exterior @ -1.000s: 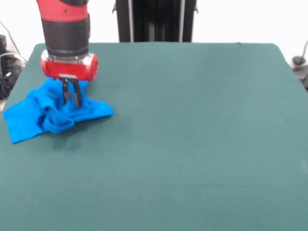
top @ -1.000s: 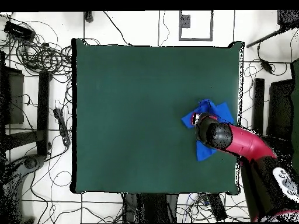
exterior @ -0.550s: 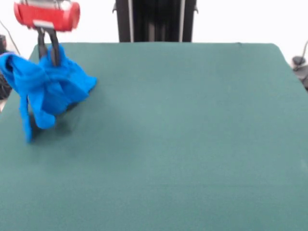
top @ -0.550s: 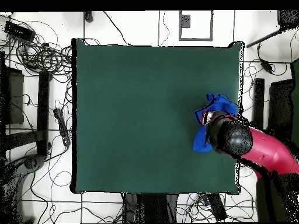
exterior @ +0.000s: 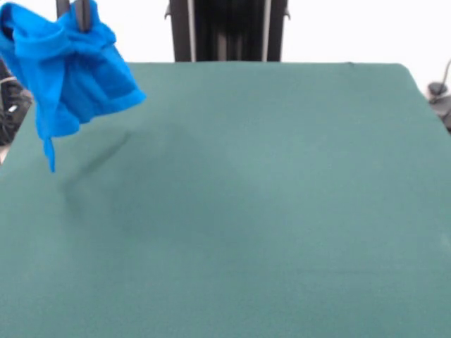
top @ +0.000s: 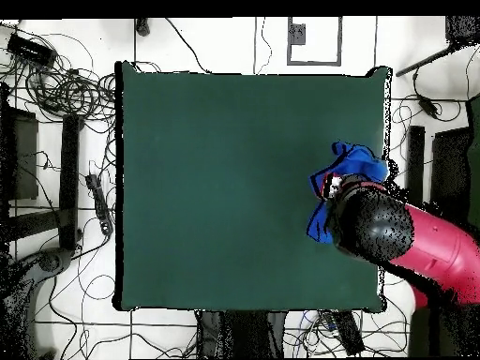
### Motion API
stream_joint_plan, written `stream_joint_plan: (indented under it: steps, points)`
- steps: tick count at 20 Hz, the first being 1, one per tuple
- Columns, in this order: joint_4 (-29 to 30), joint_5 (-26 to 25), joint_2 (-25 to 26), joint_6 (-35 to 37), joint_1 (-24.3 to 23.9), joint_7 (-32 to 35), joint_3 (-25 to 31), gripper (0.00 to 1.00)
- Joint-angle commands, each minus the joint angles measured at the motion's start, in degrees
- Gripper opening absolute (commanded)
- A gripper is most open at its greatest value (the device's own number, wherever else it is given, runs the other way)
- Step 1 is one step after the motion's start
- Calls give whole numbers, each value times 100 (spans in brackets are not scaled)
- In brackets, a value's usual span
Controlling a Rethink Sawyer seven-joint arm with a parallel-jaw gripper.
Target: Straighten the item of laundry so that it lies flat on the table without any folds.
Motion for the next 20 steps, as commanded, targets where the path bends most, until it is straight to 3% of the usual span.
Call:
stream_joint_plan:
  steps: [1, 9, 20]
  points:
    - [804, 470, -203, 571, 724, 1559, -116, 0]
    - [506, 1038, -202, 855, 1427, 2049, -453, 0]
    - [-573, 1602, 379, 1270, 2955, 3615, -1326, 0]
